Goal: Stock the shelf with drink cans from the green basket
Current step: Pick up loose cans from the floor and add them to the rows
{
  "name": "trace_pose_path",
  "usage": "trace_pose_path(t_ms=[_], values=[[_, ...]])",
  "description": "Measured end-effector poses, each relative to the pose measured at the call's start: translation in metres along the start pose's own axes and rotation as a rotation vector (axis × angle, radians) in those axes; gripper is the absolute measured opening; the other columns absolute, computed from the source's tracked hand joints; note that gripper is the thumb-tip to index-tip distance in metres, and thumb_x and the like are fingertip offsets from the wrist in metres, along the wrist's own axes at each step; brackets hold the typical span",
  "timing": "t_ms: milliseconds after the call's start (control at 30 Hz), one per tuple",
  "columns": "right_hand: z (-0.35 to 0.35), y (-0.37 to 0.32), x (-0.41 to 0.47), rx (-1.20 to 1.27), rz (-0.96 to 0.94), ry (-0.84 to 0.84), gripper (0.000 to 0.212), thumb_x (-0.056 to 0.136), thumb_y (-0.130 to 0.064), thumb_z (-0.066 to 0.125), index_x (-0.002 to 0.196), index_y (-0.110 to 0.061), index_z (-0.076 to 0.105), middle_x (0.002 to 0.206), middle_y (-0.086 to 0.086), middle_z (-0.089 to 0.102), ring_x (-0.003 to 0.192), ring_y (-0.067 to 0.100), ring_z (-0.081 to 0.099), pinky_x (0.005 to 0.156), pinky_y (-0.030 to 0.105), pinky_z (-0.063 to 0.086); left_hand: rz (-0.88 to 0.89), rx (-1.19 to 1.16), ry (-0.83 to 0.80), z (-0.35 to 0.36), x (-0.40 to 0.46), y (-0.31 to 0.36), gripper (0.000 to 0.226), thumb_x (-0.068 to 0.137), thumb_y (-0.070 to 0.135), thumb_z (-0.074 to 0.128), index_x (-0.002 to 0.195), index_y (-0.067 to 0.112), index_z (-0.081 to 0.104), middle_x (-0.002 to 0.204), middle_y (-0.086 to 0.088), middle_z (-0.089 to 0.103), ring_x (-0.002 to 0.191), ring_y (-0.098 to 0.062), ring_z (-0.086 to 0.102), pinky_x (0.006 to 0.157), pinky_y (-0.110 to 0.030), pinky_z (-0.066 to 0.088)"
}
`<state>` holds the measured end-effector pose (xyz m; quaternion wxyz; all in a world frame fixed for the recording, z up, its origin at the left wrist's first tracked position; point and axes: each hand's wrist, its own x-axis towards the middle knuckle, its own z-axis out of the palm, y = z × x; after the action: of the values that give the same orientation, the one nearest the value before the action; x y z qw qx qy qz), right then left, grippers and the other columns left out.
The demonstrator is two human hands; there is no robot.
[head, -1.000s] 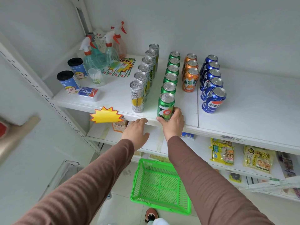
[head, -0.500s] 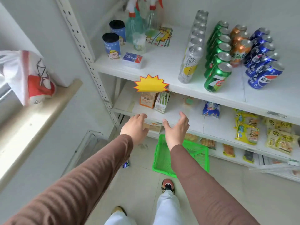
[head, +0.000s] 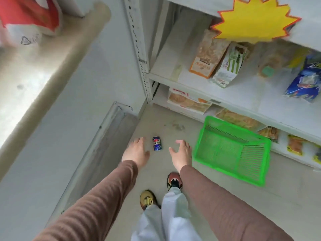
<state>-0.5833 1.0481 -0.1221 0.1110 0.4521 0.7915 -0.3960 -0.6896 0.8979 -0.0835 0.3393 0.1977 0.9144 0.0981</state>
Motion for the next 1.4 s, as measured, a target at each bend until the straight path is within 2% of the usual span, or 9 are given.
trace_pose_path(t_ms=[200,433,567,700,867,1000,1133,1300,1400], values=[[0.106,0.051,0.096,-0.076,0.062,-0.181,0.037,0.097,-0.028,0.06,0.128,-0.008,0.055,0.133,0.013,0.058,0.125,0.03,0.048,0.101,0.036,0.04,-0.041,-0.011,-0.069,0.093,0.09,-0.046,0.051,0.09,0.025,0.055,0.137,0.016,0.037,0.134,-0.008,0.046,0.122,-0.029,0.044,0.093,-0.04,0.043],[0.215,0.123,0.2,-0.207,0.1,-0.318,0.049,0.099,-0.038,0.054,0.134,-0.005,0.051,0.134,0.017,0.057,0.125,0.034,0.05,0.099,0.037,0.044,-0.101,-0.061,-0.086,0.208,0.181,-0.089,0.047,0.089,0.027,0.055,0.132,0.017,0.04,0.126,-0.005,0.051,0.117,-0.025,0.048,0.093,-0.038,0.045],[0.272,0.152,0.245,-0.136,0.197,-0.329,0.063,0.093,-0.047,0.064,0.138,-0.006,0.046,0.138,0.014,0.053,0.127,0.031,0.05,0.101,0.038,0.046,-0.129,-0.106,-0.086,0.261,0.225,-0.111,0.05,0.089,0.028,0.055,0.136,0.019,0.039,0.13,-0.003,0.05,0.121,-0.023,0.047,0.097,-0.039,0.045],[0.323,0.168,0.279,-0.176,0.201,-0.263,0.079,0.084,-0.056,0.07,0.138,-0.006,0.043,0.134,0.012,0.052,0.125,0.029,0.049,0.101,0.037,0.044,-0.158,-0.148,-0.097,0.298,0.26,-0.134,0.05,0.09,0.026,0.055,0.137,0.017,0.04,0.135,-0.003,0.049,0.122,-0.022,0.047,0.1,-0.037,0.043],[0.362,0.177,0.302,-0.183,0.222,-0.263,0.079,0.079,-0.048,0.078,0.137,-0.009,0.041,0.129,0.01,0.055,0.117,0.026,0.056,0.098,0.036,0.051,-0.186,-0.164,-0.091,0.326,0.28,-0.151,0.049,0.091,0.027,0.057,0.136,0.019,0.041,0.134,-0.001,0.051,0.12,-0.021,0.05,0.1,-0.034,0.045],[0.359,0.18,0.304,-0.055,0.28,-0.302,0.066,0.079,-0.041,0.08,0.129,-0.013,0.049,0.12,0.006,0.063,0.104,0.024,0.065,0.086,0.033,0.055,-0.194,-0.168,-0.109,0.328,0.277,-0.154,0.05,0.091,0.029,0.057,0.137,0.02,0.04,0.136,-0.001,0.051,0.122,-0.02,0.05,0.101,-0.034,0.045],[0.321,0.169,0.281,0.092,0.248,-0.276,0.054,0.077,-0.039,0.081,0.12,-0.016,0.056,0.109,0.004,0.068,0.097,0.024,0.067,0.088,0.038,0.057,-0.177,-0.168,-0.105,0.303,0.259,-0.143,0.051,0.091,0.028,0.057,0.138,0.019,0.04,0.135,-0.002,0.051,0.121,-0.022,0.05,0.101,-0.034,0.044],[0.224,0.132,0.216,0.305,0.195,-0.213,0.049,0.074,-0.035,0.083,0.114,-0.02,0.059,0.105,-0.001,0.07,0.092,0.018,0.068,0.086,0.037,0.058,-0.128,-0.162,-0.095,0.238,0.205,-0.087,0.049,0.089,0.028,0.057,0.134,0.02,0.042,0.131,-0.003,0.053,0.114,-0.024,0.054,0.095,-0.035,0.048],[0.15,0.102,0.167,0.404,0.182,-0.143,0.046,0.073,-0.033,0.084,0.11,-0.02,0.061,0.101,-0.003,0.071,0.091,0.017,0.069,0.087,0.038,0.058,-0.058,-0.184,-0.068,0.183,0.161,-0.041,0.05,0.088,0.026,0.058,0.135,0.018,0.043,0.135,-0.004,0.051,0.121,-0.023,0.05,0.097,-0.031,0.042]])
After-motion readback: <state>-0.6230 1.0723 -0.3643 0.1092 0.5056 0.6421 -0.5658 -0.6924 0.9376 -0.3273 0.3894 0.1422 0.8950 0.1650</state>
